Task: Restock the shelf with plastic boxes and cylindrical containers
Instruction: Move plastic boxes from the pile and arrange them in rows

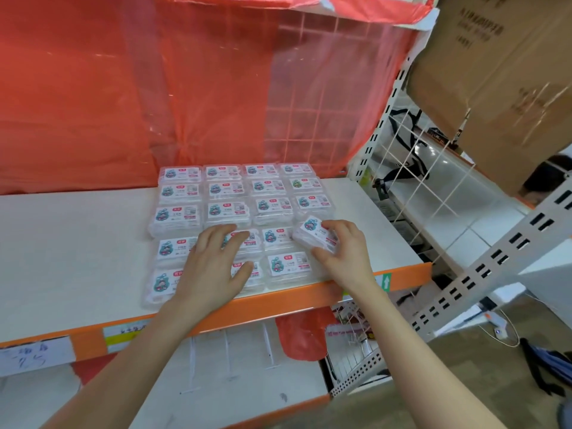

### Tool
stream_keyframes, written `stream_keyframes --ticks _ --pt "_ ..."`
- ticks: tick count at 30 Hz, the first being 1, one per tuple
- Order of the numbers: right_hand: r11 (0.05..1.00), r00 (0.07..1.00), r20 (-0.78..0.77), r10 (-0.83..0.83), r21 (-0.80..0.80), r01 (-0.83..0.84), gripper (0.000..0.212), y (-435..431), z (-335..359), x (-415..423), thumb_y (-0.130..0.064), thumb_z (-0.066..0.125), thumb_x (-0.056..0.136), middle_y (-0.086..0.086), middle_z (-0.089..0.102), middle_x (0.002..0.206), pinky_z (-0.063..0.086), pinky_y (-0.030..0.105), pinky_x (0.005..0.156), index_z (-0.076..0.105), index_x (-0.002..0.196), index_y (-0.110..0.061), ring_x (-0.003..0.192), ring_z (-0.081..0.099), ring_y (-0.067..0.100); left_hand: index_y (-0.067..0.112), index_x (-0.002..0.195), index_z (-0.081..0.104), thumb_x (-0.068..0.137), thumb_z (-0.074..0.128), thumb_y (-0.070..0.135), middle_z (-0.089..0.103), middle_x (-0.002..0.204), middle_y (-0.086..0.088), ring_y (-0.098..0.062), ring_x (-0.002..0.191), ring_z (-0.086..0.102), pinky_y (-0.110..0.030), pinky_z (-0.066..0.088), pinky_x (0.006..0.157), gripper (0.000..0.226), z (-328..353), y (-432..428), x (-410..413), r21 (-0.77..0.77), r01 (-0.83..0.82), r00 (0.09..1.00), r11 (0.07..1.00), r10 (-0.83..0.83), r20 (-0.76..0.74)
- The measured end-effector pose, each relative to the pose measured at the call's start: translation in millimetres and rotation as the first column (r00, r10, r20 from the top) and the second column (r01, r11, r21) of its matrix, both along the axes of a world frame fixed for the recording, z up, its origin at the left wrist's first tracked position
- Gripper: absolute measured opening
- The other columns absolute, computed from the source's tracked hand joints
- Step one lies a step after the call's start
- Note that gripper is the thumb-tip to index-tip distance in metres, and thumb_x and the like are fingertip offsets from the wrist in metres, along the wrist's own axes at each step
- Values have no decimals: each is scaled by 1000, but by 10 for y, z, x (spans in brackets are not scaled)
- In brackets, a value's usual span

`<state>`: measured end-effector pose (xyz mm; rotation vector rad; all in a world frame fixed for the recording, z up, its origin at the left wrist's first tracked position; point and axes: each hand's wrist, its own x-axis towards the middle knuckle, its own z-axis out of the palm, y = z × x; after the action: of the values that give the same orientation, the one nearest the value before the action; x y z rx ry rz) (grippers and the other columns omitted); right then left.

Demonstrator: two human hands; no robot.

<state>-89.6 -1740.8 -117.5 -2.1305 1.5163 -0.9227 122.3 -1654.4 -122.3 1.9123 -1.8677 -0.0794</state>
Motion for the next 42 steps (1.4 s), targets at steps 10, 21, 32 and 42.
stream_keyframes --ticks 10,21,32,42 --pt "996 961 -264 -80 -50 70 46 -13 -91 13 -6 55 82 9 41 140 24 38 97 57 126 -20 129 28 31 10 122 58 76 33 48 52 130 -12 -33 123 43 -47 41 95 65 -8 6 2 -9 1 1000 1000 -1 -12" --pt "963 936 -326 -130 -265 41 43 275 -88 265 6 67 63 30 59 105 46 54 86 62 106 8 98 56 48 11 122 58 77 47 38 52 130 -10 -31 123 42 -46 41 96 53 -63 -7 21 -38 -12 999 999 10 -38" --pt "985 931 -362 -43 -171 -21 47 221 -141 222 -20 48 92 22 39 137 21 42 109 43 133 2 127 31 38 9 120 60 78 41 42 54 128 -12 -34 121 45 -46 42 95 57 -64 -3 15 -70 -1 999 998 -1 -34" --pt "988 975 -213 56 -131 -85 39 123 -131 66 -4 61 83 30 46 127 33 50 104 56 121 4 122 40 46 10 123 58 76 51 33 52 132 -10 -31 125 41 -46 39 98 53 -82 -14 13 -63 -18 999 998 16 -45"
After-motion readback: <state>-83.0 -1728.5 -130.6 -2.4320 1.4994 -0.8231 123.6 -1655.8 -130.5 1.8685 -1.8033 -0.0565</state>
